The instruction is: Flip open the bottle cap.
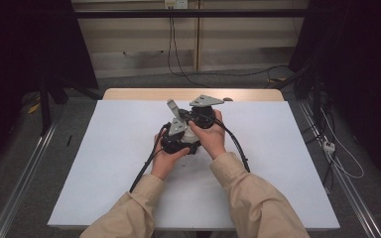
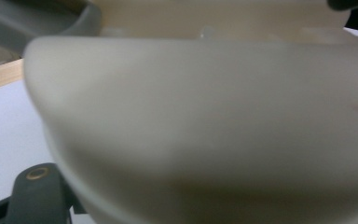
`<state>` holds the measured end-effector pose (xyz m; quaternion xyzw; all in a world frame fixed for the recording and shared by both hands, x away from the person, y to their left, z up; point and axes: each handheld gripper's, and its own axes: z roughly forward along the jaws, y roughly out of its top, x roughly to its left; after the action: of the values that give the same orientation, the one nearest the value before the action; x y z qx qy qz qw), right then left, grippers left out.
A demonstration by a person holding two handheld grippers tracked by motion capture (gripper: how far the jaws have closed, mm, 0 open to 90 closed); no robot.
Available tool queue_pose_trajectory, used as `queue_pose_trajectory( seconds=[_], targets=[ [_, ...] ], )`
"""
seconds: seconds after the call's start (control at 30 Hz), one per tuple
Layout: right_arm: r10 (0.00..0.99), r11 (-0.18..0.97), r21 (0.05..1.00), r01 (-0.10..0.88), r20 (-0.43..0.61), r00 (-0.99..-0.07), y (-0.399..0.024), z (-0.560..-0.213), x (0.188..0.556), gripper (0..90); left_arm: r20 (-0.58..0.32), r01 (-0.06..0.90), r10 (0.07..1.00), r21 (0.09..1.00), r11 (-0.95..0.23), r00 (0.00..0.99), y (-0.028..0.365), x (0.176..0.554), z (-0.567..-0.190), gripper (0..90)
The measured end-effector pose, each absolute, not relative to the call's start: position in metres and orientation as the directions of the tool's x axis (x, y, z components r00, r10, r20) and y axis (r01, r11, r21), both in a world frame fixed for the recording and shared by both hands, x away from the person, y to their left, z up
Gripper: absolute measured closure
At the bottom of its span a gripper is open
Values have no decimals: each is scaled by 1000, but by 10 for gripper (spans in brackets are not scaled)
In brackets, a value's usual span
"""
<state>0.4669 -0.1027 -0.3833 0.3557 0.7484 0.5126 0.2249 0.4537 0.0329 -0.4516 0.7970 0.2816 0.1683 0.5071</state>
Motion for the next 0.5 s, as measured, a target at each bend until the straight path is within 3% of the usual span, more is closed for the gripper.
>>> queue_pose_trajectory(
  seconds=[0.5],
  targets=[
    [765, 260, 913, 314, 3, -644, -98, -383, 468, 900, -24, 282, 615, 903, -325, 788, 32, 453, -452, 189]
  ],
)
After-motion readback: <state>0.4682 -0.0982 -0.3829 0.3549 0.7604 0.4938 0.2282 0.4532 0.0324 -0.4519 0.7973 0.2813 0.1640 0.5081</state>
